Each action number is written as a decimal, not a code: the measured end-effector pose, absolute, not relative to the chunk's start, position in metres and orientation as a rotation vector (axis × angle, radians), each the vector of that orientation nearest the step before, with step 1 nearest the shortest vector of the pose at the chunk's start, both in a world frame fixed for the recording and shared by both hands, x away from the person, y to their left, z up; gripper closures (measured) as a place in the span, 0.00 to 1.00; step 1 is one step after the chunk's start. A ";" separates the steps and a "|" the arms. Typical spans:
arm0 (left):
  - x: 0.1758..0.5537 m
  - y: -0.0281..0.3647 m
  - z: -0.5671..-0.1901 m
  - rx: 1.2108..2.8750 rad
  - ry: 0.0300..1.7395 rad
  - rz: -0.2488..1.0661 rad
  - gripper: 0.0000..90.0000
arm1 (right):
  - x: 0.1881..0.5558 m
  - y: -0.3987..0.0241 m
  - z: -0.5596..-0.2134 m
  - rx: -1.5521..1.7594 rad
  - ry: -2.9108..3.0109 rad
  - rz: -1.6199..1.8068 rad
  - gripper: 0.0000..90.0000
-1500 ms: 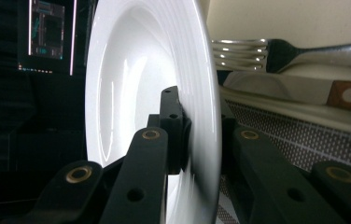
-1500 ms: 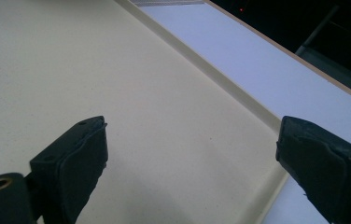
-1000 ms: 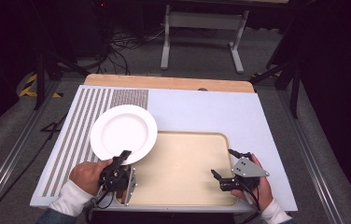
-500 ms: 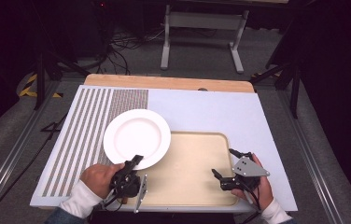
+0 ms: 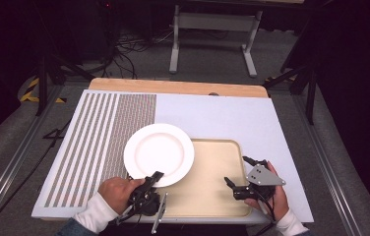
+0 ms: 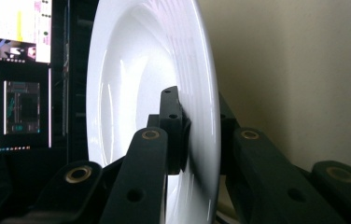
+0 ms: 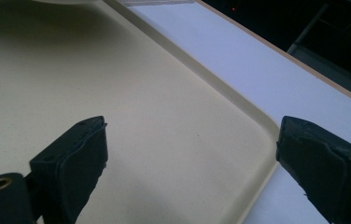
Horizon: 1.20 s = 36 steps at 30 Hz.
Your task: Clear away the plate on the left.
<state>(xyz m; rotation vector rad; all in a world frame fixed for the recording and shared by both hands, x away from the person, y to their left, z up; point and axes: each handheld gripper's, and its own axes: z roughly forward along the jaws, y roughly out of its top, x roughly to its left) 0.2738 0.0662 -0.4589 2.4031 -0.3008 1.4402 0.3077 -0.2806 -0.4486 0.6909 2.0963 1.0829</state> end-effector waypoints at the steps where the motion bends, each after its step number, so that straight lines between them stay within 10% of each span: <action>1: 0.273 0.064 -0.459 2.413 -0.318 1.428 0.90 | 0.308 -0.281 -0.449 0.691 2.096 1.083 0.11; 36: 0.256 0.026 -0.477 2.403 -0.490 1.280 0.89 | 0.308 -0.285 -0.448 0.715 2.074 1.072 0.11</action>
